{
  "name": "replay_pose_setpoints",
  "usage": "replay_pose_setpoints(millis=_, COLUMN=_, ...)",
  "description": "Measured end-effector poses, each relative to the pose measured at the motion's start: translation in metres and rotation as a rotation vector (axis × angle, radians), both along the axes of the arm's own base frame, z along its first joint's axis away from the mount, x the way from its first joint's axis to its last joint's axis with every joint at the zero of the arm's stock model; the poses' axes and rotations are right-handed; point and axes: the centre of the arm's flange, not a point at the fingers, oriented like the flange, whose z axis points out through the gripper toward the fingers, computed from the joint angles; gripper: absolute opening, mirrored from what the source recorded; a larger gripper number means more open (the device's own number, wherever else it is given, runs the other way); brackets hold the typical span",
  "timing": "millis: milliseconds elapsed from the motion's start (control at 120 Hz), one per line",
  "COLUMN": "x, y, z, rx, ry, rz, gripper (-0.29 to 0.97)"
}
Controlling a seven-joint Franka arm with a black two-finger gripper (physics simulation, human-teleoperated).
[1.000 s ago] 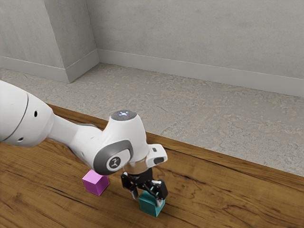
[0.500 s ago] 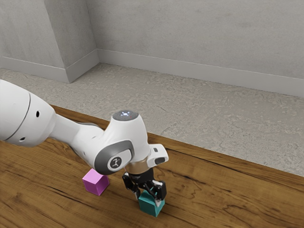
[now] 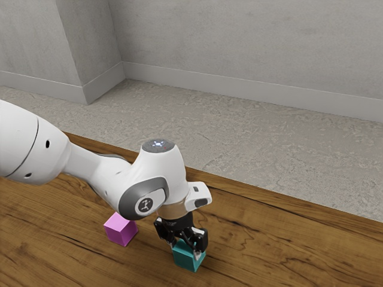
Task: Pick up the blue block with one arm, and put the blue block on the pink block with one arm
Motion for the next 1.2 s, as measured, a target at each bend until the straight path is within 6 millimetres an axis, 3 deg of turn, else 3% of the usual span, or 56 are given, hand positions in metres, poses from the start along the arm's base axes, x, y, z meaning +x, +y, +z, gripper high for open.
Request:
replay_pose_setpoints(millis=325, x=-0.002, y=0.0, z=0.001, rx=0.005, ry=0.002, rz=-0.003, gripper=0.43)
replay_pose_setpoints(millis=575, x=-0.003, y=0.0, z=-0.009, rx=0.013, ry=0.022, rz=-0.004, gripper=0.42)
replay_pose_setpoints(millis=875, x=0.002, y=0.0, z=0.005, rx=0.008, ry=-0.007, rz=-0.005, gripper=0.42)
replay_pose_setpoints(millis=1200, x=0.002, y=0.002, z=0.004, rx=0.011, ry=-0.005, rz=0.001, gripper=0.4)
